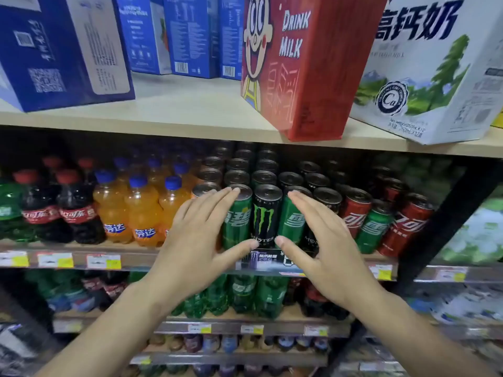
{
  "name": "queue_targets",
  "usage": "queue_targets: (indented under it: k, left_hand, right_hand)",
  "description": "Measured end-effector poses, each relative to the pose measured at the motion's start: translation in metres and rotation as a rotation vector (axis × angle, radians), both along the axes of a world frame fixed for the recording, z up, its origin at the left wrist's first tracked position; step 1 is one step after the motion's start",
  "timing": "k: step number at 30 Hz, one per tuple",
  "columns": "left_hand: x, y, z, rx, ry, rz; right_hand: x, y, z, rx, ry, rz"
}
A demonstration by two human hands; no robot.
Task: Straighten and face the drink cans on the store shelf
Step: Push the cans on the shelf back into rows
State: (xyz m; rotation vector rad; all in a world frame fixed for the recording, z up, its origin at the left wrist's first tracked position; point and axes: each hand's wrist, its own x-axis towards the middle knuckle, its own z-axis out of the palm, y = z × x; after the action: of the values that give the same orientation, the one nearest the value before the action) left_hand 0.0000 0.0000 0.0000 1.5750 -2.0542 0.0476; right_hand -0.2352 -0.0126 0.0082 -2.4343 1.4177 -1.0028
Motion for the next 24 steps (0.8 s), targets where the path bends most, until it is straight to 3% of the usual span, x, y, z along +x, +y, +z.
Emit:
queue_targets:
  k: [24]
  left_hand:
    - [-0.044, -0.066, 0.021, -0.06, -0.218, 0.054]
  right_hand:
    - [-0.039, -0.055, 0.01, -0.071, 0.057, -0.047]
